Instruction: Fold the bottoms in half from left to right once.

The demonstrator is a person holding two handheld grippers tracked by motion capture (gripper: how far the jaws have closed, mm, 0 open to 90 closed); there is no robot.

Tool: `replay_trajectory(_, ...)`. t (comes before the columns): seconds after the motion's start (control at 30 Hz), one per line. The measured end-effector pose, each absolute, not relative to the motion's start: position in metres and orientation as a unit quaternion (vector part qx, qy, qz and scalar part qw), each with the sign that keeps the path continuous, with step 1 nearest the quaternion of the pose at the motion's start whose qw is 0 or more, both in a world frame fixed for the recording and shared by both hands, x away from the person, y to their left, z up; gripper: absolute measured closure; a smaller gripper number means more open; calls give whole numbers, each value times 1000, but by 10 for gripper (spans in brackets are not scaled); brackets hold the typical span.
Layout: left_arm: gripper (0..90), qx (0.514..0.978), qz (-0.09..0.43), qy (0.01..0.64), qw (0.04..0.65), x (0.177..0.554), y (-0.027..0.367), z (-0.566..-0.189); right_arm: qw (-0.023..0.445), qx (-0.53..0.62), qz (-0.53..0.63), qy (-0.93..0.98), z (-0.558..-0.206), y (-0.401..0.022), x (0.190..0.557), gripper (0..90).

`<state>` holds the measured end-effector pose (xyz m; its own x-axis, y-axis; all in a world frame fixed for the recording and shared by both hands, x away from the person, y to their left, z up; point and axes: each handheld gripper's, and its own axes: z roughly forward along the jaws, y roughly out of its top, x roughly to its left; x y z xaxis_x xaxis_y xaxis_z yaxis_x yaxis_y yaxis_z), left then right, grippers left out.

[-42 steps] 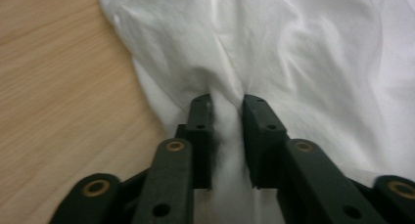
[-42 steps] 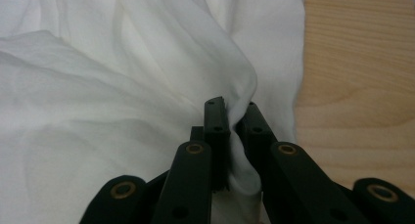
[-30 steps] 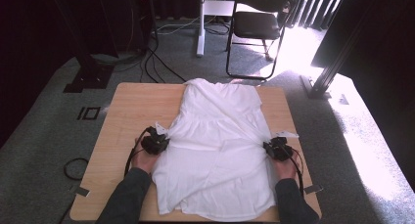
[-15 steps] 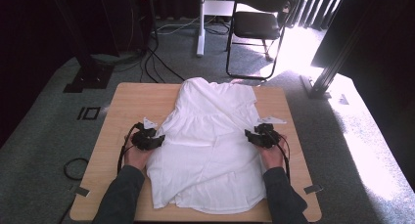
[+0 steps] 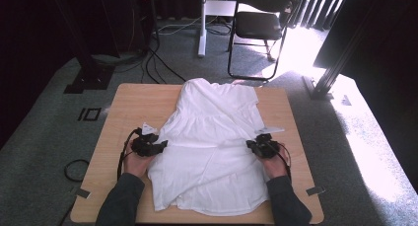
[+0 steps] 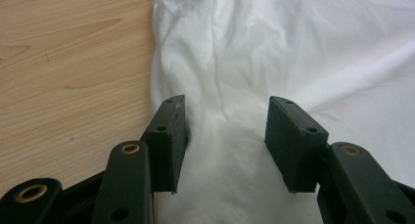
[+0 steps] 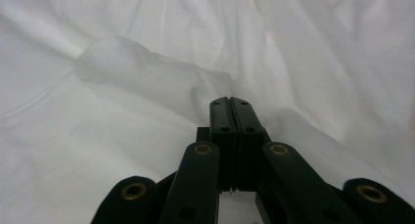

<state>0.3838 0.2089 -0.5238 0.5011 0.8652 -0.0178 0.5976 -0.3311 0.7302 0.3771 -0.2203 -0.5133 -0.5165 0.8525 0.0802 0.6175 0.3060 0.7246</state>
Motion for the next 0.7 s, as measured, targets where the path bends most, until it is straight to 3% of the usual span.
replay_trajectory(0.3, 508, 798, 199, 454, 342, 378, 207, -524, 192, 488, 408, 747, -490, -290, 292, 897)
replay_trajectory(0.37, 508, 799, 198, 455, 340, 378, 208, -525, 197, 521, 402, 727, -496, -321, 255, 893)
replay_trajectory(0.47, 507, 799, 197, 455, 341, 378, 209, -525, 192, 529, 394, 726, -500, -327, 248, 881)
replay_trajectory(0.5, 507, 798, 199, 455, 341, 378, 209, -524, 176, 534, 387, 730, -507, -335, 238, 849)
replay_trajectory(0.53, 502, 798, 200, 454, 341, 377, 208, -523, 185, 542, 368, 732, -515, -341, 228, 678)
replay_trajectory(0.57, 499, 798, 200, 454, 341, 377, 208, -523, 185, 542, 368, 732, -515, -341, 228, 678)
replay_trajectory(0.6, 497, 799, 203, 451, 342, 375, 207, -522, 189, 537, 381, 729, -513, -340, 227, 599)
replay_trajectory(0.7, 490, 802, 206, 446, 339, 373, 205, -520, 191, 522, 400, 729, -510, -332, 232, 535)
